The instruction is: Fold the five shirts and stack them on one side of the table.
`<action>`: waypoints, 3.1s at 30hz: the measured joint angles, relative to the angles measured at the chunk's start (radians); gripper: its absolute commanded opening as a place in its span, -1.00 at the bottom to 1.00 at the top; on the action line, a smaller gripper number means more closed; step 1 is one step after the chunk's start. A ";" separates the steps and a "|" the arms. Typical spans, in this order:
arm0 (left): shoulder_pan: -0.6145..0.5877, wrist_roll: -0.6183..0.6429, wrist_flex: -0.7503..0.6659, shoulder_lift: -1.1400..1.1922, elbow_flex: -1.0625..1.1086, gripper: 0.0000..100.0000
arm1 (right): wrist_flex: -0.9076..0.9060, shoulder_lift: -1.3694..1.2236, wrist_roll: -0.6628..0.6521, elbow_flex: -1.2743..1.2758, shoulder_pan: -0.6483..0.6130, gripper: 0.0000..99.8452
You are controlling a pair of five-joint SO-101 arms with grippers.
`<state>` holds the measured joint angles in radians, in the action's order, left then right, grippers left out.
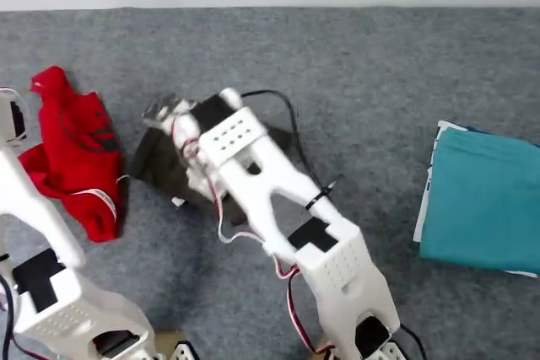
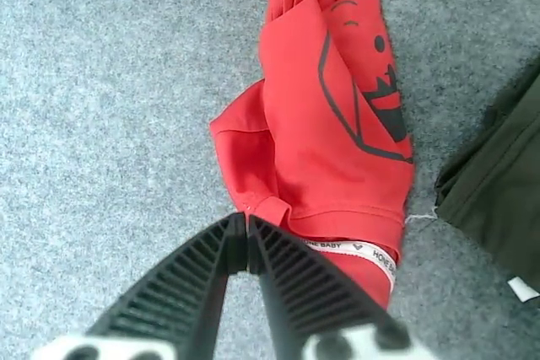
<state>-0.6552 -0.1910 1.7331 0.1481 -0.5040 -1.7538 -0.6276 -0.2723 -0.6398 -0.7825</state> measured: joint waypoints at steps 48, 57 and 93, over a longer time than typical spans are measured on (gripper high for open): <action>-0.002 0.028 0.000 0.000 0.109 -0.99 | 0.000 -0.126 0.680 -0.124 0.002 -0.34; -0.002 0.028 0.000 -0.005 0.109 -0.99 | 0.009 -0.319 0.683 -0.166 -0.002 -0.42; -0.002 0.000 0.000 -0.081 0.112 -0.99 | 0.071 -0.043 -0.684 0.109 0.741 -0.98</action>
<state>-0.6567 -0.1910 1.7331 0.0667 -0.3920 -1.6832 -0.6705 -0.9567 -0.5309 -0.0414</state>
